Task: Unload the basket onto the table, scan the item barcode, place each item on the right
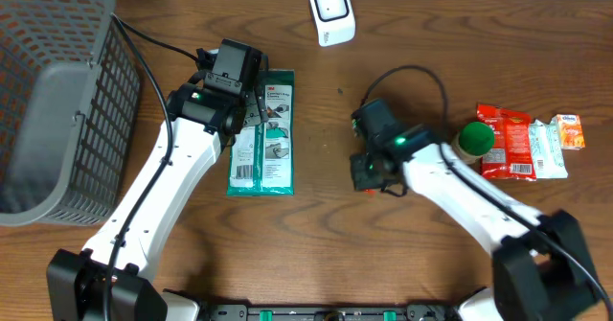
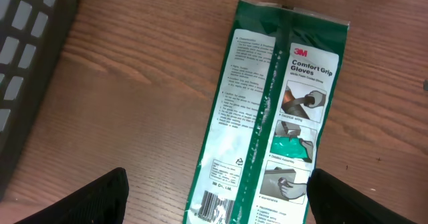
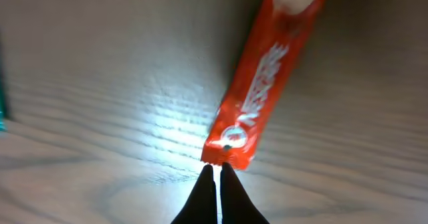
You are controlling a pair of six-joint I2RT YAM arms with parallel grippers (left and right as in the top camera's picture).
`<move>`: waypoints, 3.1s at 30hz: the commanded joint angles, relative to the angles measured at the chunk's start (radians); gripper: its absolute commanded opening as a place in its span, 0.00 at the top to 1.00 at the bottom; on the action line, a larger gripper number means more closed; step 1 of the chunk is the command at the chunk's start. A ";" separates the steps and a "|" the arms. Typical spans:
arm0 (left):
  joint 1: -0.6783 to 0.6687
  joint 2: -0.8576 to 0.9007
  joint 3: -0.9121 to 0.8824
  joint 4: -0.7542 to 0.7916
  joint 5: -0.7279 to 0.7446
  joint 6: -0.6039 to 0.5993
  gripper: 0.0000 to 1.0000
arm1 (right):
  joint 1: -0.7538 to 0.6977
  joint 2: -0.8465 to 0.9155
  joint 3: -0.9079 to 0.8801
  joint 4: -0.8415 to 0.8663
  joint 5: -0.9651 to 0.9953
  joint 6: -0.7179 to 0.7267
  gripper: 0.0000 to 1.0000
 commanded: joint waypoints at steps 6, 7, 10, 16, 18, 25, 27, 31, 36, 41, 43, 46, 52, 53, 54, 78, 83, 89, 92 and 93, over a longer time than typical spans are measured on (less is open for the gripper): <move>0.005 -0.011 -0.002 -0.003 -0.016 0.006 0.15 | 0.060 0.182 -0.014 0.024 0.031 0.042 0.99; 0.005 -0.011 -0.002 -0.003 -0.016 0.006 0.15 | 0.060 0.196 -0.014 0.026 0.024 0.041 0.99; 0.005 -0.011 -0.002 -0.003 -0.016 0.006 0.15 | 0.059 0.205 -0.013 0.025 0.019 0.040 0.99; 0.005 -0.011 -0.002 -0.003 -0.016 0.006 0.15 | 0.029 0.134 0.072 -0.054 -0.051 -0.058 0.98; 0.005 -0.011 -0.002 -0.003 -0.016 0.006 0.15 | 0.013 0.095 0.111 -0.090 -0.051 -0.058 0.96; 0.005 -0.011 -0.002 -0.003 -0.016 0.006 0.14 | -0.048 -0.020 0.153 -0.094 -0.026 -0.056 0.71; 0.005 -0.011 -0.002 -0.003 -0.016 0.006 0.15 | -0.060 -0.022 0.152 -0.085 0.008 -0.056 0.67; 0.005 -0.011 -0.002 -0.003 -0.016 0.006 0.14 | -0.063 0.004 0.149 -0.066 0.068 -0.056 0.59; 0.005 -0.011 -0.002 -0.003 -0.016 0.006 0.14 | -0.063 0.077 0.149 -0.053 0.085 -0.056 0.59; 0.005 -0.011 -0.002 -0.003 -0.016 0.006 0.15 | -0.060 0.180 0.149 -0.018 0.085 -0.056 0.62; 0.005 -0.011 -0.002 -0.003 -0.016 0.006 0.15 | -0.060 0.220 0.149 -0.004 0.085 -0.055 0.64; 0.005 -0.011 -0.002 -0.003 -0.016 0.006 0.15 | -0.060 0.282 0.149 0.016 0.085 -0.028 0.67; 0.005 -0.011 -0.002 -0.003 -0.016 0.006 0.14 | -0.060 0.315 0.149 0.042 0.085 -0.026 0.78; 0.005 -0.011 -0.002 -0.003 -0.016 0.006 0.15 | -0.060 0.315 0.149 0.045 0.085 -0.026 0.81; 0.005 -0.011 -0.002 -0.003 -0.016 0.006 0.15 | -0.060 0.315 0.149 0.045 0.085 -0.026 0.85; 0.005 -0.011 -0.002 -0.003 -0.016 0.006 0.15 | -0.060 0.179 0.134 0.008 0.082 -0.052 0.93; 0.005 -0.011 -0.002 -0.003 -0.016 0.006 0.15 | -0.060 0.180 0.097 0.056 0.108 -0.052 0.91; 0.005 -0.011 -0.002 -0.003 -0.016 0.006 0.15 | -0.060 0.180 0.094 0.060 0.099 -0.052 0.72; 0.005 -0.011 -0.002 -0.003 -0.016 0.006 0.15 | -0.058 0.180 0.094 0.051 0.073 -0.051 0.72; 0.005 -0.011 -0.002 -0.003 -0.016 0.006 0.15 | -0.058 0.180 0.093 0.048 0.063 -0.051 0.72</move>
